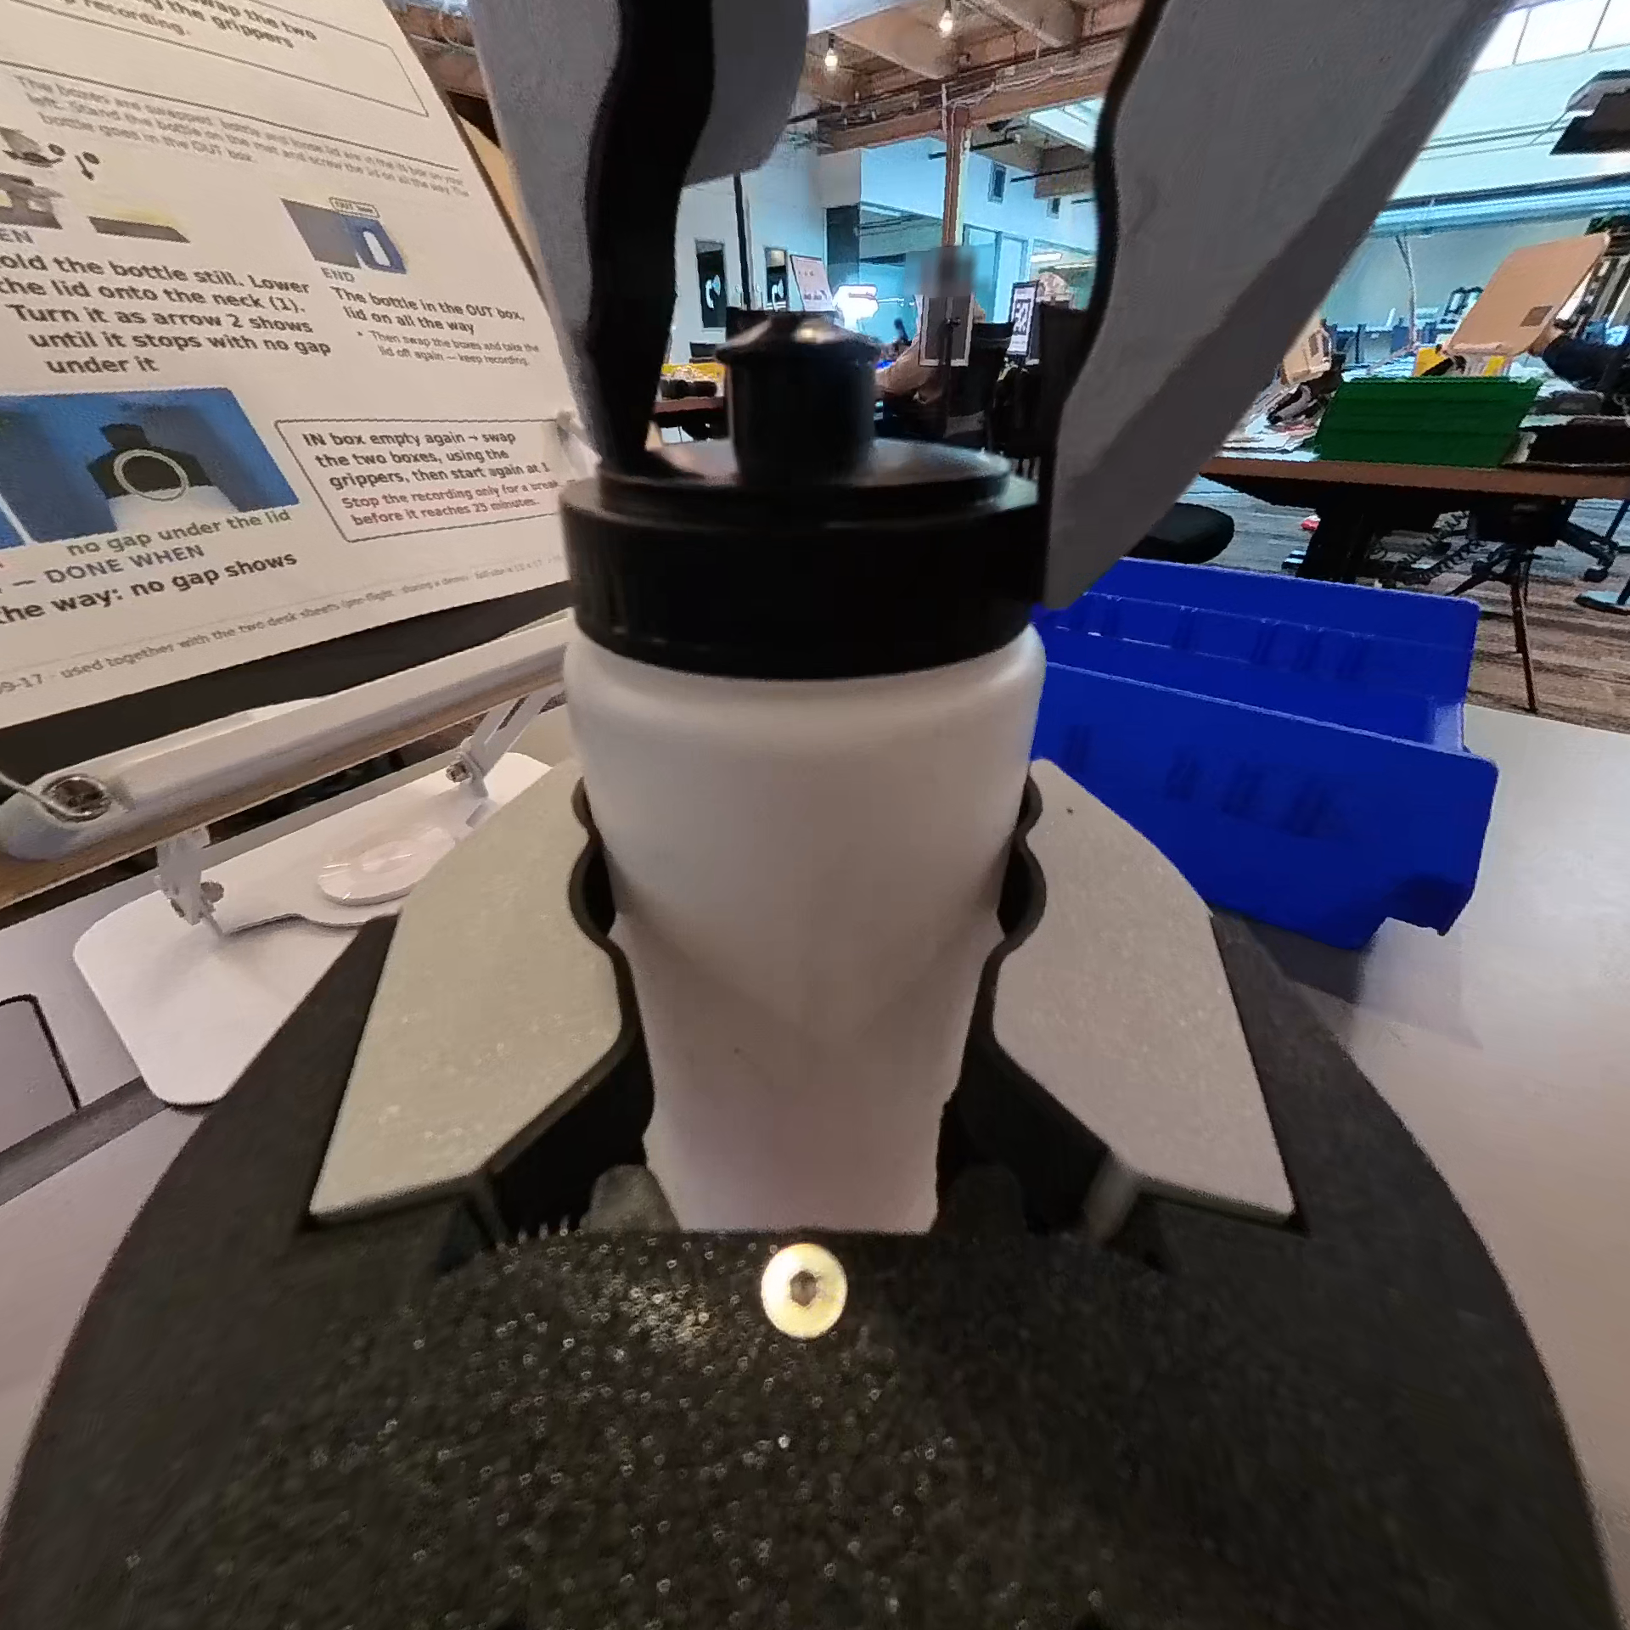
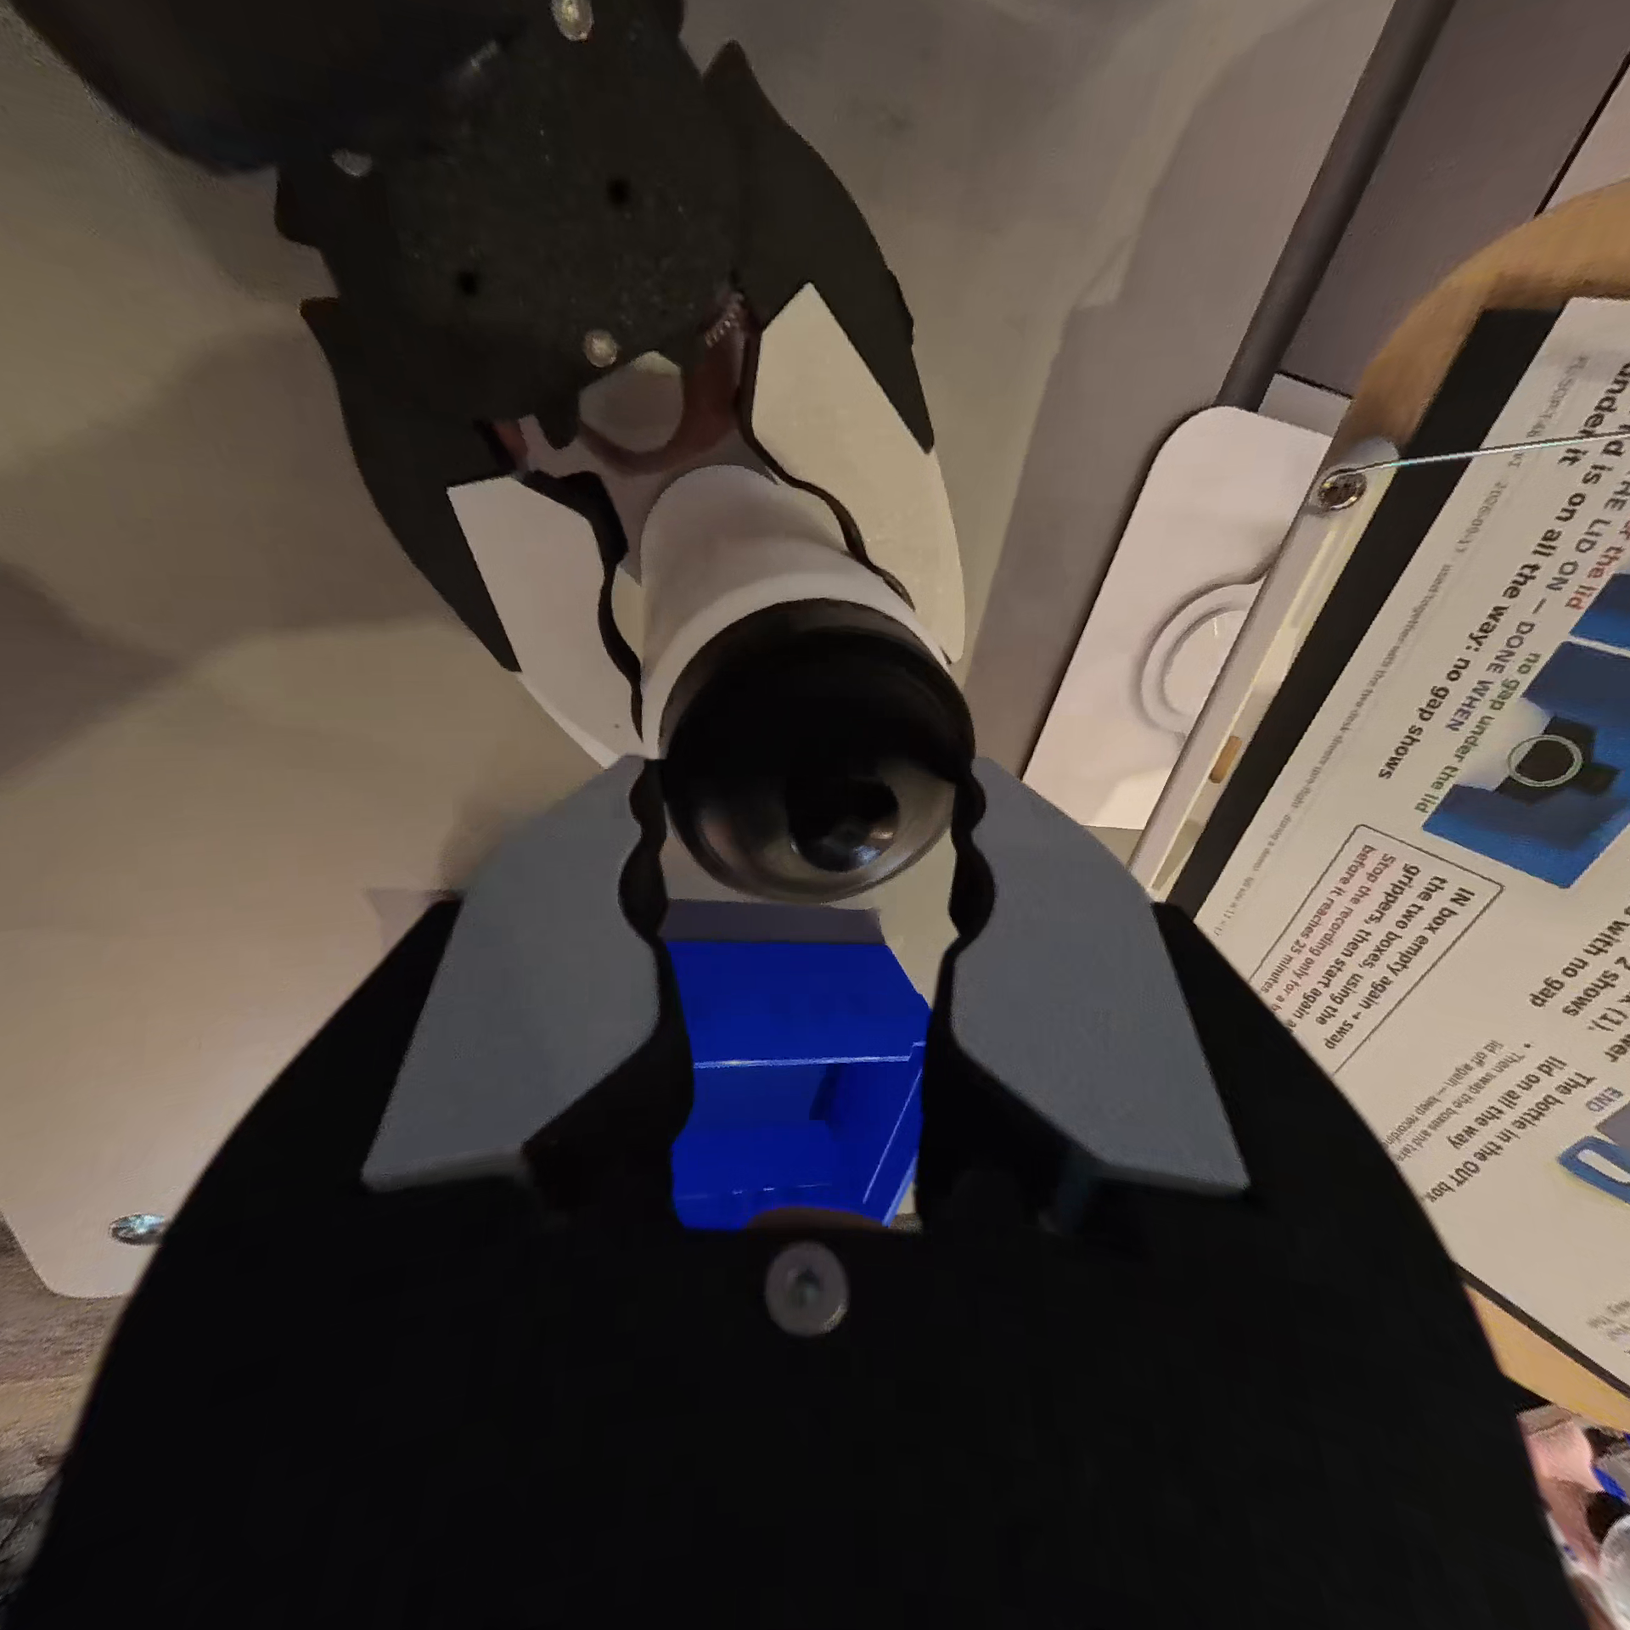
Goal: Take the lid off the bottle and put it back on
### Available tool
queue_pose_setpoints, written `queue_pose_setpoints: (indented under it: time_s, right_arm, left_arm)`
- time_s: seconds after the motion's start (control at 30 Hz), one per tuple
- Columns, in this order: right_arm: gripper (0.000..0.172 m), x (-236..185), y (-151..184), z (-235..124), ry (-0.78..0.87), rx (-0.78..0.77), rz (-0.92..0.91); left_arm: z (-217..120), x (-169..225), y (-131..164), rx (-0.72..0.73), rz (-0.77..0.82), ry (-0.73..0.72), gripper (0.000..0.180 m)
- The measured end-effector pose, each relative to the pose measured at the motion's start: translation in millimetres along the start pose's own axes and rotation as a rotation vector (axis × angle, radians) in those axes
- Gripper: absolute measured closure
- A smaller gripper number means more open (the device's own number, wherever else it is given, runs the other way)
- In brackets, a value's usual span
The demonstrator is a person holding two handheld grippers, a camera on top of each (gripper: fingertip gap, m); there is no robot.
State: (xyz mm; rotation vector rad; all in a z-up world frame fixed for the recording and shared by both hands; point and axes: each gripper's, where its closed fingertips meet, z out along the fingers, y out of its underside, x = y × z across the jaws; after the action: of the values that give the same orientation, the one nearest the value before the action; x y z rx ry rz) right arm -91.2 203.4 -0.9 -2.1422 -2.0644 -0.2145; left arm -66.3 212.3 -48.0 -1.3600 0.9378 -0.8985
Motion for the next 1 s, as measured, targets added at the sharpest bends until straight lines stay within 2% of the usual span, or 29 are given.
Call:
queue_pose_setpoints:
  time_s: [0.1,0.17,0.3,0.43,0.57,0.6,0.73,0.87,0.93,1.0]
  right_arm:
    - [0.106,1,0,-1,0.032,0.011,0.048]
    - [0.078,6,-1,-3,0.059,0.026,0.155]
    - [0.059,12,-6,-3,0.001,0.118,0.584]
    - [0.066,12,-7,0,-0.045,0.180,0.916]
    - [0.101,3,-4,7,-0.039,0.138,0.992]
    - [0.102,3,-3,7,-0.036,0.124,1.020]
    - [0.102,0,-3,6,-0.059,0.059,0.926]
    - [0.102,0,-1,6,-0.104,0.029,0.688]
    - [0.102,-1,-1,6,-0.119,0.024,0.503]
    - [0.103,-3,0,4,-0.084,0.048,0.204]
  left_arm:
    - [-1,-1,0,0.006,-0.013,-0.001,0.094]
    - [-1,-3,0,0.008,-0.027,0.001,0.094]
    - [-1,-2,0,0.011,-0.024,-0.003,0.094]
    - [-1,-1,0,0.006,-0.016,-0.016,0.094]
    - [-1,-1,0,0.009,-0.022,-0.017,0.094]
    - [-1,-1,0,0.008,-0.022,-0.014,0.094]
    - [-2,0,0,0.011,-0.020,-0.014,0.094]
    - [-1,0,0,0.008,-0.019,-0.009,0.094]
    - [-1,2,0,0.013,-0.017,0.004,0.094]
    - [0,4,0,0.011,-0.009,0.013,0.094]
